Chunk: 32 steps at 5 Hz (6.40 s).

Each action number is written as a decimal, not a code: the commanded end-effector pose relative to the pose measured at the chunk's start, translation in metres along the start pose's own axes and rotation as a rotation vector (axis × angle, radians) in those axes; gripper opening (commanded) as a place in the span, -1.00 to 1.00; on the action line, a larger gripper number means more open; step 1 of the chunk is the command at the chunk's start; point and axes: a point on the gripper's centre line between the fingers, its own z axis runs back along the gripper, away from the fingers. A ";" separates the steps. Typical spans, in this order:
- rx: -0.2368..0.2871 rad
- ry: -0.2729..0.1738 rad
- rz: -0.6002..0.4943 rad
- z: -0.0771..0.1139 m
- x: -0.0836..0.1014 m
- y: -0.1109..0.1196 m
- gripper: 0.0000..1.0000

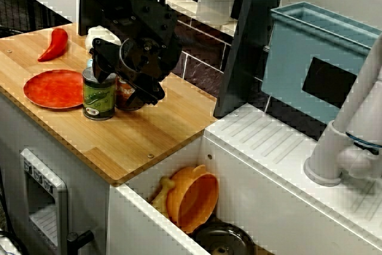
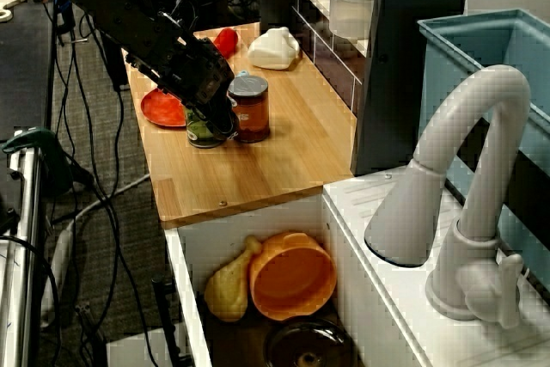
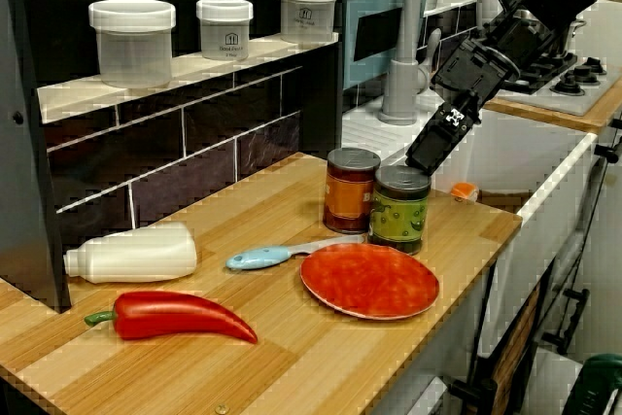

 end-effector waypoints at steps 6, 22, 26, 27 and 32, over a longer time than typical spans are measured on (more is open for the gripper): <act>-0.031 -0.064 -0.103 0.075 0.001 -0.060 -1.00; 0.212 -0.101 -0.188 -0.073 0.038 -0.025 -1.00; 0.083 -0.008 -0.154 -0.028 0.057 -0.016 -1.00; 0.062 0.008 -0.138 -0.019 0.062 -0.011 -1.00; 0.078 0.029 -0.100 -0.028 0.086 0.007 -1.00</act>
